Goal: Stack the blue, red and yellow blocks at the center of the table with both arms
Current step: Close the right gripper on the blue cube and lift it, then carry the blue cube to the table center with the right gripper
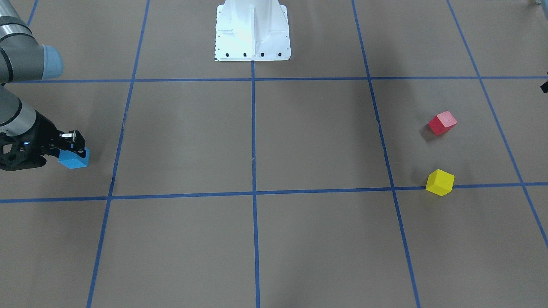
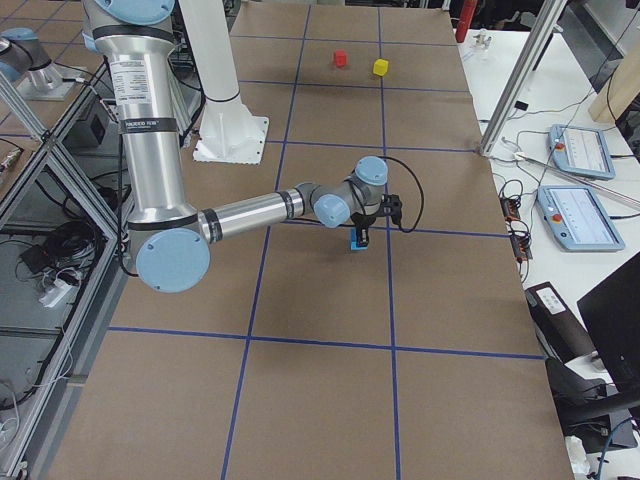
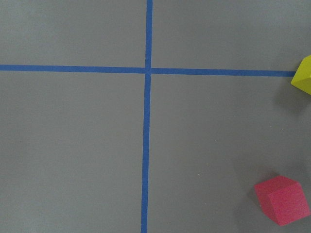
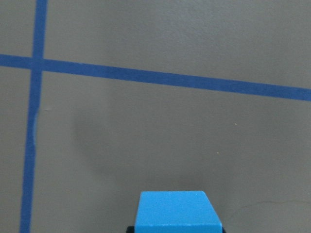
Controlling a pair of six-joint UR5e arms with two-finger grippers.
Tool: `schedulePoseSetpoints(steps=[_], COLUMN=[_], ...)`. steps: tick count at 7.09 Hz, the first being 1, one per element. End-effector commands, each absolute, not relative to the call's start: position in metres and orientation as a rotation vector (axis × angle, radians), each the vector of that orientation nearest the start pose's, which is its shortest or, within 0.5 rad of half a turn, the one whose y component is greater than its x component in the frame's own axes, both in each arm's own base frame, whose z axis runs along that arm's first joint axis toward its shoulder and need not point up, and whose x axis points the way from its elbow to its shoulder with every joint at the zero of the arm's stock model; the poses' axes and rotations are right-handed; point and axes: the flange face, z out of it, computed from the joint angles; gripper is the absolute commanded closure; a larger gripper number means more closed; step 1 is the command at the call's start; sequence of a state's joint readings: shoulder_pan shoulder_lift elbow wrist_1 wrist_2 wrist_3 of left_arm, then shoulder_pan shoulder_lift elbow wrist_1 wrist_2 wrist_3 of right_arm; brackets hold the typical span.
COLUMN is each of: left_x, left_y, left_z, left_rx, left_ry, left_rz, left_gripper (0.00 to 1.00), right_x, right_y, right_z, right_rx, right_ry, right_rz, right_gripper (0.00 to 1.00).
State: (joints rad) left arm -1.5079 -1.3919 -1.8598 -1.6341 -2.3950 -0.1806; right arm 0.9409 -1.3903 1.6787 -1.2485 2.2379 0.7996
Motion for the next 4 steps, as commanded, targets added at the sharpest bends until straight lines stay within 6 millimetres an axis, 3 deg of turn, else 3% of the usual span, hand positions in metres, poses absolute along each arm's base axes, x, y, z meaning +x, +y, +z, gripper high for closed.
schedulePoseSetpoints(steps=[1, 2, 3, 4], left_x=[-0.032, -0.032, -0.032, -0.031], left_y=[-0.428, -0.429, -0.429, -0.429], left_z=[0.583, 0.583, 0.583, 0.584], left_rx=[0.095, 0.097, 0.096, 0.093], left_ry=[0.858, 0.859, 0.858, 0.858], left_rz=[-0.024, -0.023, -0.022, -0.023], left_gripper=[0.0, 0.0, 0.0, 0.0], right_x=[-0.4, -0.455, -0.493, -0.531], right_y=[-0.503, -0.486, -0.495, -0.498], right_z=[0.358, 0.313, 0.263, 0.234], right_rx=[-0.004, 0.015, -0.003, -0.021], right_ry=[-0.941, -0.951, -0.962, -0.94], right_rz=[0.077, 0.106, 0.143, 0.165], right_gripper=[1.0, 1.0, 1.0, 1.0])
